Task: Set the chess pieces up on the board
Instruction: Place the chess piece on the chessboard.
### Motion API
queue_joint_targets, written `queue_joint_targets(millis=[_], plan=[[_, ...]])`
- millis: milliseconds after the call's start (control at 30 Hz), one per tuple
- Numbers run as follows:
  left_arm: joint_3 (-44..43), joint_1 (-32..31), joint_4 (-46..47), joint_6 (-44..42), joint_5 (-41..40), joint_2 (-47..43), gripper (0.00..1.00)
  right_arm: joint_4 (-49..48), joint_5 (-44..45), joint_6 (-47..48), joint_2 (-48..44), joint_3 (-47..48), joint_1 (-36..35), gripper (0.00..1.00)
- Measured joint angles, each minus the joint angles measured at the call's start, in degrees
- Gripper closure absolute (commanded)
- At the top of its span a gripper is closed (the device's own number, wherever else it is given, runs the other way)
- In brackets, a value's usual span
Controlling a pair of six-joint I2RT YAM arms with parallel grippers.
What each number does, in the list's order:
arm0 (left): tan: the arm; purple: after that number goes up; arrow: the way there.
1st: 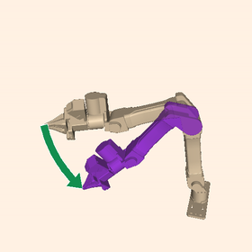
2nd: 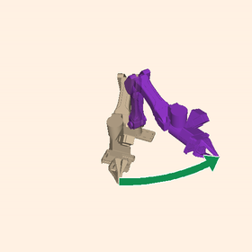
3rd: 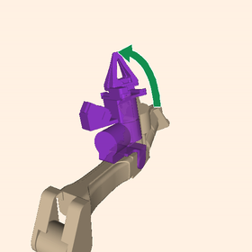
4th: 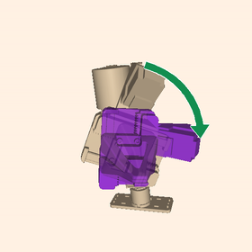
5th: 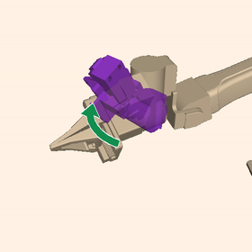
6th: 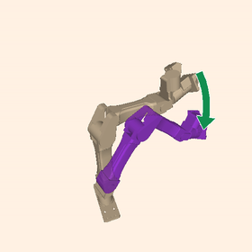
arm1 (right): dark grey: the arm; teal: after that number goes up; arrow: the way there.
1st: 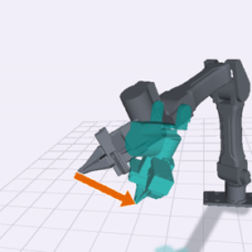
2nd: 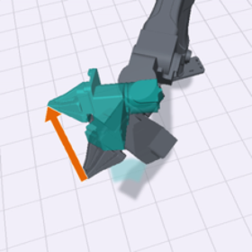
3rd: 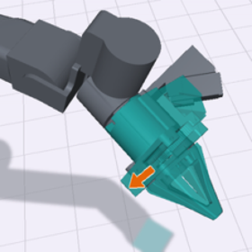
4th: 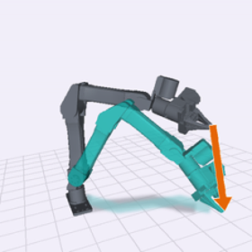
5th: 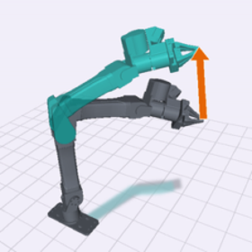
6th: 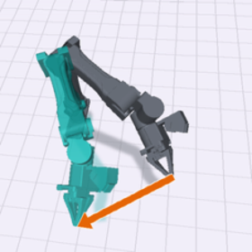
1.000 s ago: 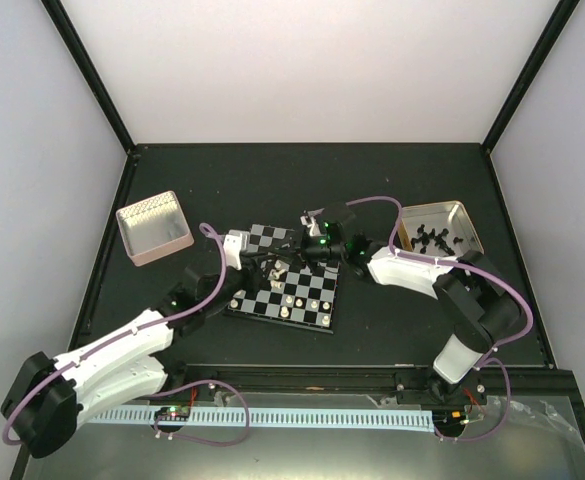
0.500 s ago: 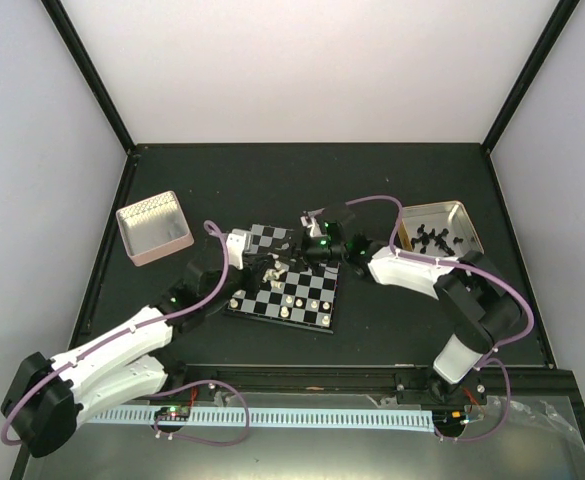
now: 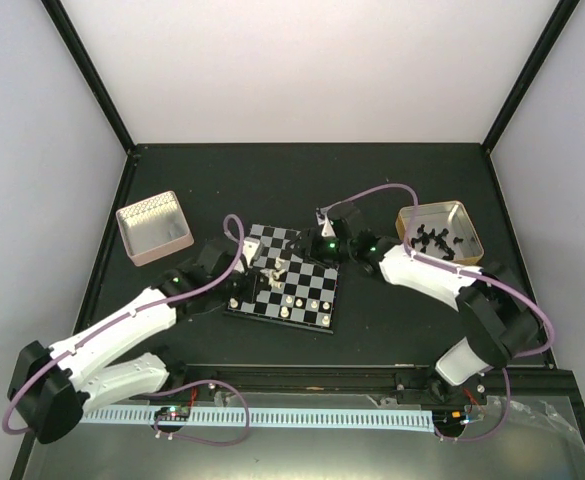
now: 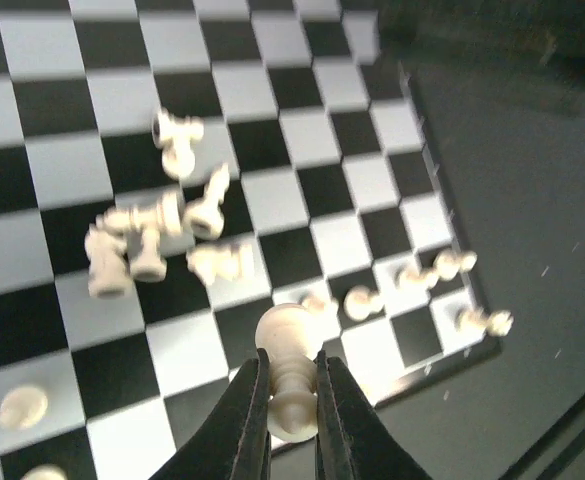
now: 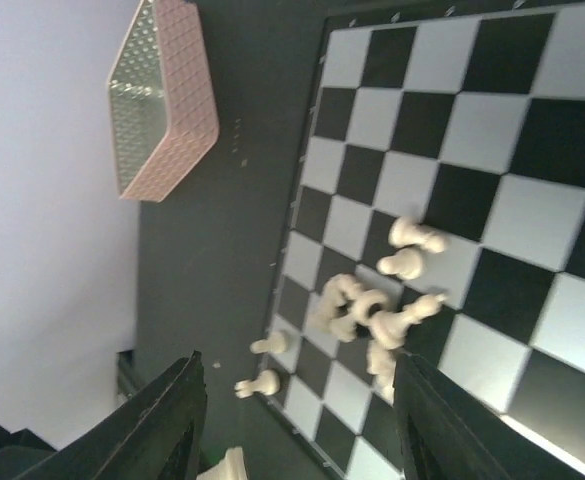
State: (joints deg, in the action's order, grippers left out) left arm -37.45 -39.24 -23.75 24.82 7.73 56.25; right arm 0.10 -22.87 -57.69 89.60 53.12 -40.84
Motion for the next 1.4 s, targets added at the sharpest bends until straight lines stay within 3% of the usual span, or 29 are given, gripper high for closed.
queue_joint_targets(millis=[200,500,1100,1400], plan=[[-4.02,-2.56,-10.73,-2.19,0.57,5.99,0.92,5.46,9.05,5.09,-3.58,-0.52,0.11,0.47],[-6.8,-6.73,-13.94,-3.06,1.22,16.17,0.91,9.16,19.15,8.72,-9.99,-3.45,0.11,0.47],[-11.65,-8.61,-17.05,-2.23,-3.13,26.45,0.88,9.77,20.37,9.42,-10.36,-5.05,0.11,0.46],[-12.52,-8.9,-17.62,-2.05,-3.58,27.54,0.78,9.75,20.15,9.46,-10.05,-5.05,0.11,0.46]])
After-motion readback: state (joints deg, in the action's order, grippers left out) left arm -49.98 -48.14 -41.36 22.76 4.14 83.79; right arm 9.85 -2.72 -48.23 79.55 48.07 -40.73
